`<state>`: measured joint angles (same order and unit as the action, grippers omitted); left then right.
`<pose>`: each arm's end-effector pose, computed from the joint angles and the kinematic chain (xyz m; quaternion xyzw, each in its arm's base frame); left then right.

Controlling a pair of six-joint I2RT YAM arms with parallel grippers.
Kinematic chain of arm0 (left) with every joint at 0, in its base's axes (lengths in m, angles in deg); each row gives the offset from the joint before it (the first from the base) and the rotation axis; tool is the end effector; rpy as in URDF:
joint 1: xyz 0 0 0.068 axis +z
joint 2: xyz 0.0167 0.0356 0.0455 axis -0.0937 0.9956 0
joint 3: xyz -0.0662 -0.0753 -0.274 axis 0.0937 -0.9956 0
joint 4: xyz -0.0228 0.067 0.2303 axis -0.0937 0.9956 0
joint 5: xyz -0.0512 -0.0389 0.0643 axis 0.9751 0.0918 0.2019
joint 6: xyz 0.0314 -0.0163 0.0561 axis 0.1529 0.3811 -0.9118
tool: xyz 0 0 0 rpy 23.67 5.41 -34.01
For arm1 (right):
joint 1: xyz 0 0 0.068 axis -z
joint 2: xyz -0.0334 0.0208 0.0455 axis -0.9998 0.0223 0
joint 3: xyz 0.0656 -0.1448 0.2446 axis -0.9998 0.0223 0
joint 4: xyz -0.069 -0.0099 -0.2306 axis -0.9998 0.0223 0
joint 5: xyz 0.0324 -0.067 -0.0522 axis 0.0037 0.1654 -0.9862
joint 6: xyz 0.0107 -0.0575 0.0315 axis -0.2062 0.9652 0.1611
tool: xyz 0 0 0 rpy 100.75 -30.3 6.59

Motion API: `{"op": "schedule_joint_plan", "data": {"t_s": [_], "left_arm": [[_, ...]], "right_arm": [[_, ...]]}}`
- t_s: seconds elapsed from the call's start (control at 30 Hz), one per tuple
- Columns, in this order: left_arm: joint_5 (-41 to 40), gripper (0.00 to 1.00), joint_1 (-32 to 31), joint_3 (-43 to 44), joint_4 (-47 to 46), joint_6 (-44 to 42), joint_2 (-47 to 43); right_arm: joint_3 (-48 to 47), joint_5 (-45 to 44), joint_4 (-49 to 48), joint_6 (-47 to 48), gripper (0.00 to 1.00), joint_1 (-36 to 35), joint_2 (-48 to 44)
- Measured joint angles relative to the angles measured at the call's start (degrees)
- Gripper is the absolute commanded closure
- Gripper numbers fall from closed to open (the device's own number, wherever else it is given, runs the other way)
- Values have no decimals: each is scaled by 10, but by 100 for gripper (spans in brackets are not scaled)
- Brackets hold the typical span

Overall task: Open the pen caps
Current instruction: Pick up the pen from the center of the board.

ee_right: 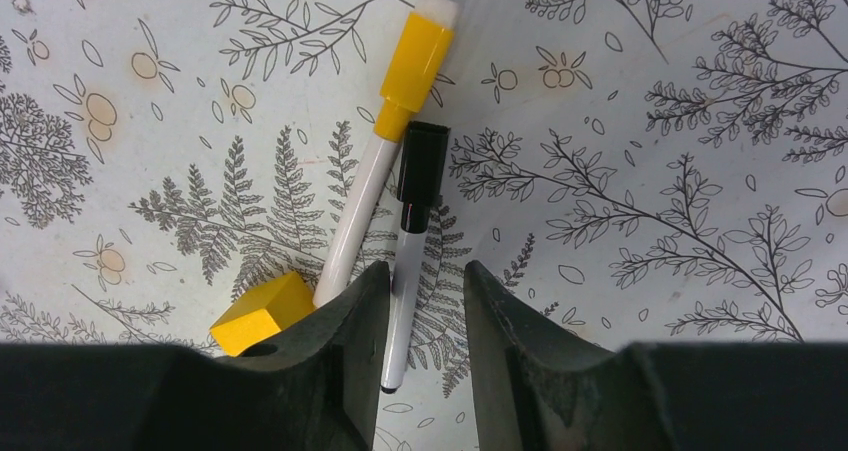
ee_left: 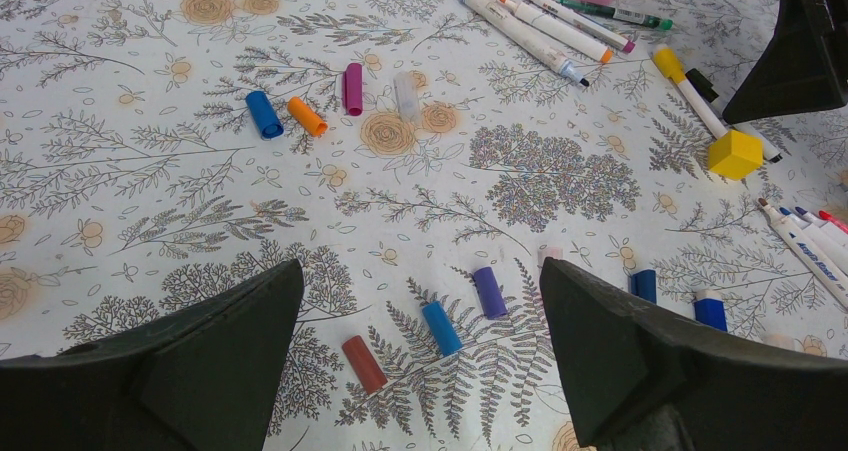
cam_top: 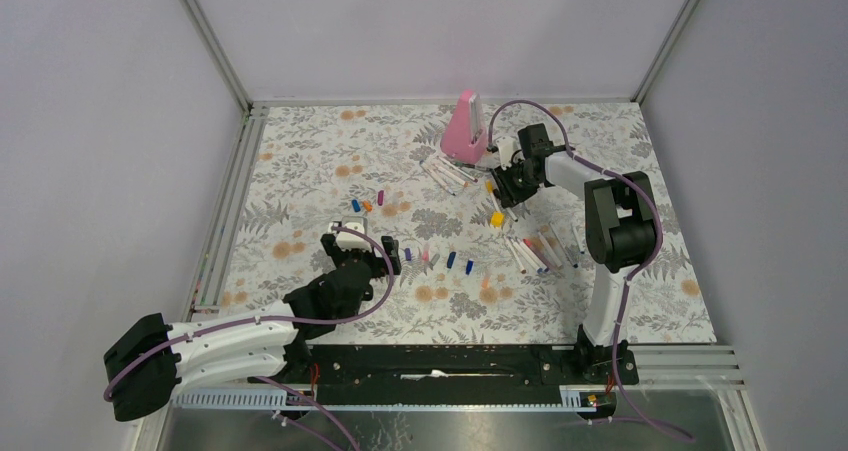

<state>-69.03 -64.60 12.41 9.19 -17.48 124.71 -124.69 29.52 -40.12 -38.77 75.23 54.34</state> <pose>0.1145 -0.1163 0.2202 -0.0031 0.7838 -0.1089 0.6114 0.3960 0.1102 0.1764 -0.3318 0.8975 0.1165 0.2663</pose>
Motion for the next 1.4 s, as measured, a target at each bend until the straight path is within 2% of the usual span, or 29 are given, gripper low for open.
{"op": "schedule_joint_plan", "data": {"t_s": [0.2,0.57,0.87,1.2,1.4], "left_arm": [[0,1,1,0,0,0,0],[0,1,1,0,0,0,5],[0,1,1,0,0,0,8],[5,1,1,0,0,-2,22],[9,1,1,0,0,-4,33]], "right_arm": [[0,-14,0,8,65,0,0],[1,-41,-2,26,78,2,0],[3,-17,-3,31,100,26,0],[23,49,8,34,100,73,-14],[59,125,25,44,100,115,-71]]}}
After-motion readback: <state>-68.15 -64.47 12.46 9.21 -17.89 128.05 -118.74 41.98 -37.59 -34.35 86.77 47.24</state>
